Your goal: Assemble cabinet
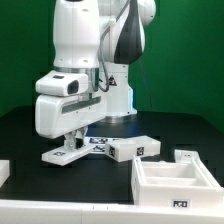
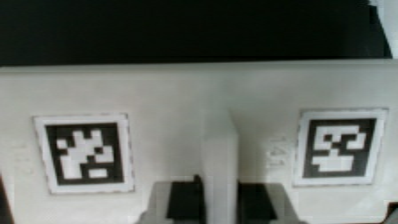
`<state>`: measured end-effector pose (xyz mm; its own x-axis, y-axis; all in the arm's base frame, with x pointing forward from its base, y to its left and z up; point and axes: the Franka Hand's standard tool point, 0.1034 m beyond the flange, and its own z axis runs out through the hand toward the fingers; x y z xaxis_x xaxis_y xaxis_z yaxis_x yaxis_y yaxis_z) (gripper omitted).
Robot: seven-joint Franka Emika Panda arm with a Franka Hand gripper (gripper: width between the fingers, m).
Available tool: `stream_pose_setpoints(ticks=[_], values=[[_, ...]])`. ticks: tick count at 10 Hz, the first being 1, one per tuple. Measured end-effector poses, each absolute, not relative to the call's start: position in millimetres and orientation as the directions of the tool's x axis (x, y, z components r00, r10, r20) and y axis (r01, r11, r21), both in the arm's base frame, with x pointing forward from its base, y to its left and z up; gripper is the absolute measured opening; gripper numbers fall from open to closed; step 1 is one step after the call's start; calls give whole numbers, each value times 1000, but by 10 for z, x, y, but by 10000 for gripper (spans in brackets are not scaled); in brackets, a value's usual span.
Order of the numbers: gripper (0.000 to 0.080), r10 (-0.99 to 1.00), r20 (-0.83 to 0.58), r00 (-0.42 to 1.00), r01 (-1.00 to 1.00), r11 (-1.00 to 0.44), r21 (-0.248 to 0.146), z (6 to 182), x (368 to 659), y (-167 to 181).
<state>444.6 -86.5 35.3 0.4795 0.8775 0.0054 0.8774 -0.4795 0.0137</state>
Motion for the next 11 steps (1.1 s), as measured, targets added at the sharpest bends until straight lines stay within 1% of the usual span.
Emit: stream_pose_setpoints(ticks=[1,2,3,4,7,8,9,10,11], values=[[62,918,-7,397,917,-396,35,458,4516,-669],[62,946,-22,322,946,-321,51,564,4585,-363],[62,964,-33,265,963,-262,63,594,4602,-64],[62,966,-33,258,965,-256,57,581,4582,9],[64,966,-34,256,966,-253,55,572,4579,-27],[64,971,-36,234,971,-232,64,584,4578,1],[64,990,-42,135,987,-131,95,630,4532,161],[64,998,-58,31,994,-24,111,666,4481,354],[64,998,-63,-8,991,16,132,674,4471,599]])
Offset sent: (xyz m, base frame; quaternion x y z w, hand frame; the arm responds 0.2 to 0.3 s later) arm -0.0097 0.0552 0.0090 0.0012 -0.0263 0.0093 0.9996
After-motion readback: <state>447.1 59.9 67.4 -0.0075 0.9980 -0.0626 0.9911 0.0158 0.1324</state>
